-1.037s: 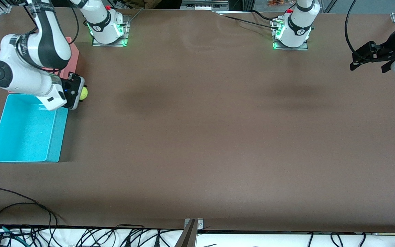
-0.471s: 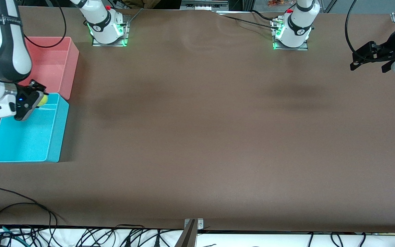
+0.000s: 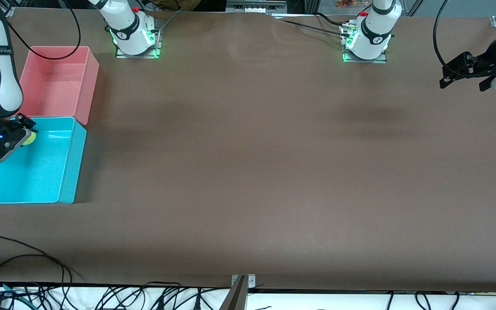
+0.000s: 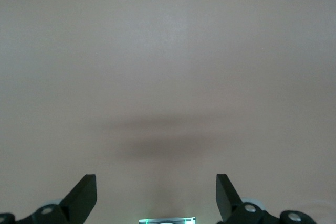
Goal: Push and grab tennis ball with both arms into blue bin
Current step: 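Lower the held tennis ball into the blue bin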
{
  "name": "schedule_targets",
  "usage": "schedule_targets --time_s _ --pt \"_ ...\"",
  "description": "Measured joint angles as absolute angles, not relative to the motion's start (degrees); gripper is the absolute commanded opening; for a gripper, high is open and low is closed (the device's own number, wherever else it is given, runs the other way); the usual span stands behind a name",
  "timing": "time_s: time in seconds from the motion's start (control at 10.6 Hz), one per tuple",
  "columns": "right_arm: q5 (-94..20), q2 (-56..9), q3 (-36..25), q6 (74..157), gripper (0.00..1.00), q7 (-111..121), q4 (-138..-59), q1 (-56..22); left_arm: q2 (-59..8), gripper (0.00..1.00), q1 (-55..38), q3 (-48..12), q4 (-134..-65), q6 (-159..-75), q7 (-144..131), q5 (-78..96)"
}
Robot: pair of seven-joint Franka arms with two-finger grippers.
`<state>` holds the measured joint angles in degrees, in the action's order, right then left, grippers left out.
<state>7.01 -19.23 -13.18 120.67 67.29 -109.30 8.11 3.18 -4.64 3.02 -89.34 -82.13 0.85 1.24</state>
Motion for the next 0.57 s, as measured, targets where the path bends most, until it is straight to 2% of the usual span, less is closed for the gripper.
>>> schedule_targets --time_s 0.57 --pt "6.96 -29.92 -13.25 131.60 0.16 67.69 -107.10 13.06 3.17 1.00 -4.67 2.99 -89.33 -82.13 0.85 1.24"
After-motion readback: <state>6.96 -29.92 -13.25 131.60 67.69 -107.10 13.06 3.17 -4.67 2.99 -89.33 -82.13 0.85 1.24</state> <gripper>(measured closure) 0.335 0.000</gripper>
